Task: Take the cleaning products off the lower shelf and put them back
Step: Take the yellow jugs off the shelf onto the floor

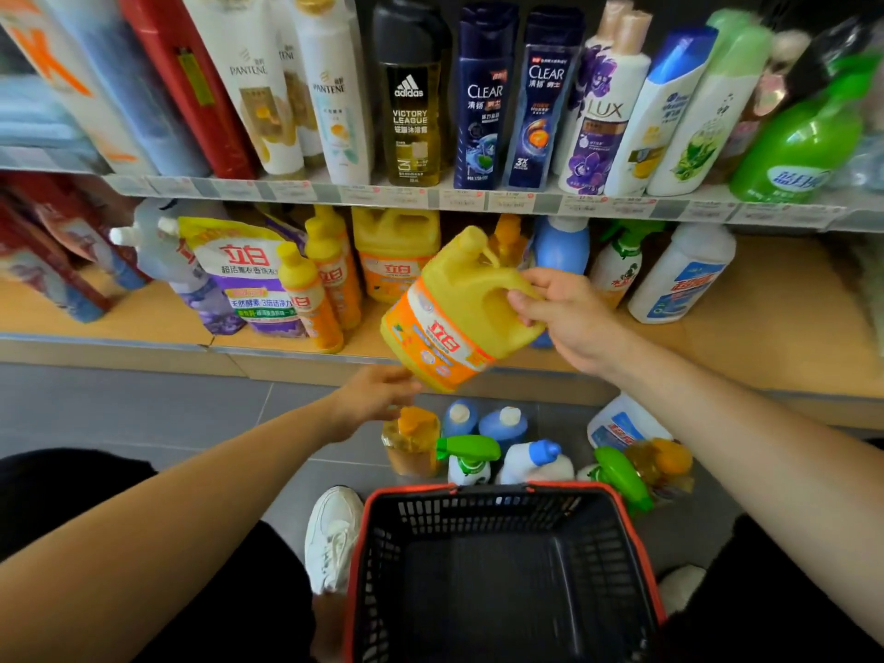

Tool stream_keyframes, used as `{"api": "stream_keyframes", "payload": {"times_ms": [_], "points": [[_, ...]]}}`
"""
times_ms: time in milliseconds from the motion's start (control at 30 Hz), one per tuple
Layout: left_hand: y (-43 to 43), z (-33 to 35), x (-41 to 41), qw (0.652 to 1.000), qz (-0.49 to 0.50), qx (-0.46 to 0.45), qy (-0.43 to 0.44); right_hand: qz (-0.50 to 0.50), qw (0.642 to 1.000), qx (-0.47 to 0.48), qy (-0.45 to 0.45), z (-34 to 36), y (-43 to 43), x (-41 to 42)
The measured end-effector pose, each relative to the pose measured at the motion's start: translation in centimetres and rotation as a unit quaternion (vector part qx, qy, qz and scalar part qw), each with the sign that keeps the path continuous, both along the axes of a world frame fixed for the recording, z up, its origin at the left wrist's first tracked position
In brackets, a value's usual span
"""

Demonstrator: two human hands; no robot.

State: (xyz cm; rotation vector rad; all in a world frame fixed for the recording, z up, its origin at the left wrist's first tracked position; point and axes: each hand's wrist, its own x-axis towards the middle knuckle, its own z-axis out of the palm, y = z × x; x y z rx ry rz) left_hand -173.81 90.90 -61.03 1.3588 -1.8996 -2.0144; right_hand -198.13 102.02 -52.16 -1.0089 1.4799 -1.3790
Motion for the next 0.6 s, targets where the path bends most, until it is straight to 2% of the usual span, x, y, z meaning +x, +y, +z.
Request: {"api": "stream_keyframes", "payload": {"times_ms": [67, 167, 200, 300, 467, 600], "points": [[0.3, -1.2, 0.6, 0.991, -0.088, -0.083, -0.059, 0.013, 0.999, 0.016, 0.047, -0.5, -1.0, 0.7], [0.6, -2.7, 1.4, 0.925, -0.241, -0.241, -0.167, 0.042, 0.993, 0.034, 0.109, -1.7, -2.5, 1.8], [0.7, -3.0, 1.7, 0.909, -0.257, -0.277, -0.177, 0.055, 0.990, 0.037, 0.126, -2.3, -3.0, 2.1], [0.8, -3.4, 2.4, 0.890, -0.253, -0.343, -0.159, 0.089, 0.979, 0.053, 0.176, -4.2, -4.4, 2.9], [1.1, -4.3, 3.1, 0.871, -0.261, -0.373, -0.183, 0.129, 0.956, 0.075, 0.251, -7.3, -6.6, 4.4], [1.3, -4.8, 3.4, 0.883, -0.251, -0.353, -0.179, 0.166, 0.927, 0.110, 0.317, -10.0, -8.0, 5.6]]}}
